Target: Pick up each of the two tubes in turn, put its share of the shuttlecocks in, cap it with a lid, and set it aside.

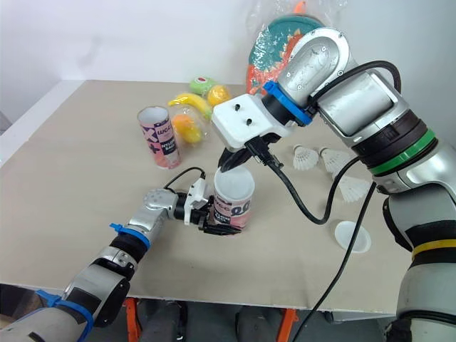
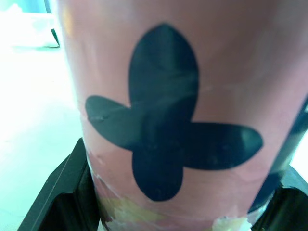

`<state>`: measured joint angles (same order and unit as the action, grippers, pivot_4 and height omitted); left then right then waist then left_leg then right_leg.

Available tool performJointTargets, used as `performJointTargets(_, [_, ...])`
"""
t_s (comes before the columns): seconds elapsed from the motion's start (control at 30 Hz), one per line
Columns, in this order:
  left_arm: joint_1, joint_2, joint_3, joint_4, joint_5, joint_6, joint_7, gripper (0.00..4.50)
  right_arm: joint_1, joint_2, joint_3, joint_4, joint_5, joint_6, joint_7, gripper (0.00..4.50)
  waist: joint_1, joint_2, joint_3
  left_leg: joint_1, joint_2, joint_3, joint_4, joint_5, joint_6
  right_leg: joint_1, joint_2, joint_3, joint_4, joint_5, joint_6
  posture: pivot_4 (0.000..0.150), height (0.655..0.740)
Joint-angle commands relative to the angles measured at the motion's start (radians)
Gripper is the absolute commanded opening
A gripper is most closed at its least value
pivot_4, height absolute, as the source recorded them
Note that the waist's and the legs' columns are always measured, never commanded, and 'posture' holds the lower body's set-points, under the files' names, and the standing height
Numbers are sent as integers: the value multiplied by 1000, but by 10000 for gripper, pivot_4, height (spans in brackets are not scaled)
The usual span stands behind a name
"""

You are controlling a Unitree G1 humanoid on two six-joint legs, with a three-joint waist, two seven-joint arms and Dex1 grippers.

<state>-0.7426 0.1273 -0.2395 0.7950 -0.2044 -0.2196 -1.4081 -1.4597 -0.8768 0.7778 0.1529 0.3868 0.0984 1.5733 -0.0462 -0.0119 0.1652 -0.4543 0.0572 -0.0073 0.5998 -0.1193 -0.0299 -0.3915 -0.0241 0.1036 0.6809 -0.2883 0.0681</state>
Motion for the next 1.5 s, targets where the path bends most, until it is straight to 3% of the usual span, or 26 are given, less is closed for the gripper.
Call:
performJointTargets(0.03, [38,24,-18,55,55,35,19,34017,7,-17,-24,-34,-5,-6,41,1449,0,0,0,0,0,0,0,0,0,0,0,0,0,0,0,1500,7302])
performJointTargets(0.43, [45,26,-20,44,53,45,17,34017,27,-12,-39,-26,-101,-62,41,1449,1,0,0,0,0,0,0,0,0,0,0,0,0,-1,1,1500,7302])
performJointTargets(0.8, [46,24,-21,46,56,45,17,34017,4,14,-71,8,-106,-60,41,1449,0,0,0,0,0,0,0,0,0,0,0,0,0,-1,0,1500,7302])
performJointTargets(1.5, [43,23,-21,50,54,40,23,34017,101,-55,-11,-121,-74,-29,41,1449,2,-1,-1,0,-1,-1,0,-2,-1,1,0,0,0,-2,-2,1500,7302])
